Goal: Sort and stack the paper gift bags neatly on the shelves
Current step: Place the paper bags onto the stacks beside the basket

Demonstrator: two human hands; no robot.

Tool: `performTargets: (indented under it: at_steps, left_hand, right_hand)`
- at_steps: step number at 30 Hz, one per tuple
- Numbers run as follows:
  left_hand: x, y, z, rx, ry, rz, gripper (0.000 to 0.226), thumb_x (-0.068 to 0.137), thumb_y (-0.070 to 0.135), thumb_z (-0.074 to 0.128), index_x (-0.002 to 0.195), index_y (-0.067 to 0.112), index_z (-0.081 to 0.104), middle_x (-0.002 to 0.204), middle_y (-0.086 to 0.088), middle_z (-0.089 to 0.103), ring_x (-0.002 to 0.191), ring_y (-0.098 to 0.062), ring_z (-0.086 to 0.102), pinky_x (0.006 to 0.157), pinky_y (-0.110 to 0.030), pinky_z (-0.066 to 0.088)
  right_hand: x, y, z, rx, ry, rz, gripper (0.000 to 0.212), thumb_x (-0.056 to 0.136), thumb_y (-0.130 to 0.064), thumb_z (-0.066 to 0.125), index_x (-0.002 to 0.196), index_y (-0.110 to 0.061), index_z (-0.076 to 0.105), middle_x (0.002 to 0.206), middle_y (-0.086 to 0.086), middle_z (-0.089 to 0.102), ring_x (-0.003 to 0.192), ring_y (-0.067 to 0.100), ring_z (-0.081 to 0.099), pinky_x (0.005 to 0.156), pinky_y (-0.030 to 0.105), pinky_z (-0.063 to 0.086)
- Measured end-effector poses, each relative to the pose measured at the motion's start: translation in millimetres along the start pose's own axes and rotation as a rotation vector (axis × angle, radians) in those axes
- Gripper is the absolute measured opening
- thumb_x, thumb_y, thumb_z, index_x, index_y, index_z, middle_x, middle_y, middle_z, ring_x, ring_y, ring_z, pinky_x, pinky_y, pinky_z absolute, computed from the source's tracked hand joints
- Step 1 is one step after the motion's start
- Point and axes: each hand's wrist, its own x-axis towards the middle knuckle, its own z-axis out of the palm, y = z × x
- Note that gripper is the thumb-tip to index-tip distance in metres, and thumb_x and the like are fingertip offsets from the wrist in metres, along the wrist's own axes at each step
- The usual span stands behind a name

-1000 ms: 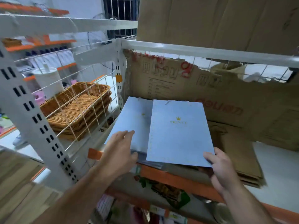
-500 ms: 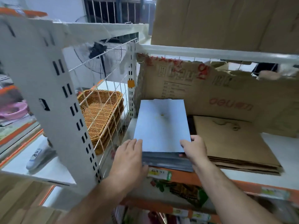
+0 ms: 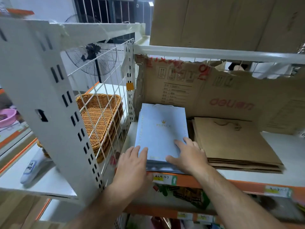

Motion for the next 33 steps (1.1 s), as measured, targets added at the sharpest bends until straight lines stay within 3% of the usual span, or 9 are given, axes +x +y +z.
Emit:
performTargets:
  at_steps: [4,8,12,17,19,24,33]
  left_hand:
    - [-3,6,-2,-0.006,-0.009,0.007,0.082,0.093,0.049,0.053,0.158,0.021,0.011,0.164,-0.004,0.015,0.151,-0.023,0.008,0.122,-0.035,0.009]
    - [-6,13,-6,-0.016,-0.014,0.028,0.082,0.094,0.047,0.052,0.158,0.021,0.008,0.165,-0.003,0.012,0.152,-0.023,0.005,0.123,-0.036,0.006]
    - [-3,32,3,-0.039,-0.037,0.107,0.080,0.095,0.046,0.053,0.158,0.021,0.010,0.165,-0.002,0.015,0.152,-0.024,0.007,0.125,-0.038,0.009]
    - [-2,83,24,0.031,-0.062,0.300,0.073,0.087,0.049,0.046,0.149,0.014,0.033,0.148,-0.004,0.044,0.136,-0.023,0.036,0.118,-0.038,0.027]
    - [-7,109,26,-0.006,-0.041,0.361,0.070,0.084,0.047,0.051,0.146,0.015,0.041,0.143,-0.002,0.050,0.131,-0.022,0.042,0.115,-0.037,0.031]
    - [-13,178,37,-0.061,-0.126,0.465,0.076,0.091,0.048,0.055,0.155,0.026,0.021,0.157,0.001,0.031,0.147,-0.024,0.020,0.123,-0.041,0.016]
    - [-43,329,57,-0.047,-0.165,0.593,0.072,0.091,0.054,0.049,0.153,0.028,0.022,0.155,0.002,0.032,0.144,-0.024,0.023,0.121,-0.040,0.021]
  right_hand:
    - [0,0,-2,0.001,0.023,-0.013,0.076,0.083,-0.070,0.049,0.149,-0.037,0.032,0.161,0.000,0.022,0.142,0.027,0.027,0.108,0.046,0.031]
    - [-11,9,0,0.192,0.141,-0.003,0.082,0.083,-0.072,0.048,0.154,-0.036,0.026,0.165,-0.002,0.015,0.147,0.024,0.021,0.114,0.044,0.029]
    - [-42,37,1,0.290,0.252,0.082,0.074,0.088,-0.065,0.050,0.153,-0.032,0.033,0.160,-0.005,0.026,0.144,0.018,0.027,0.115,0.040,0.032]
    - [-98,93,5,0.199,0.185,0.180,0.065,0.090,-0.055,0.053,0.149,-0.032,0.040,0.155,-0.009,0.035,0.142,0.013,0.029,0.117,0.038,0.030]
    - [-121,116,1,0.175,0.178,0.224,0.063,0.090,-0.052,0.055,0.148,-0.032,0.041,0.153,-0.009,0.037,0.141,0.013,0.030,0.117,0.036,0.030]
    - [-173,176,-12,0.172,0.199,0.312,0.063,0.091,-0.051,0.055,0.149,-0.032,0.040,0.155,-0.008,0.035,0.143,0.014,0.029,0.116,0.035,0.029]
    - [-268,315,-28,0.208,0.282,0.395,0.063,0.090,-0.054,0.055,0.148,-0.032,0.042,0.150,-0.011,0.039,0.137,0.012,0.035,0.112,0.033,0.034]
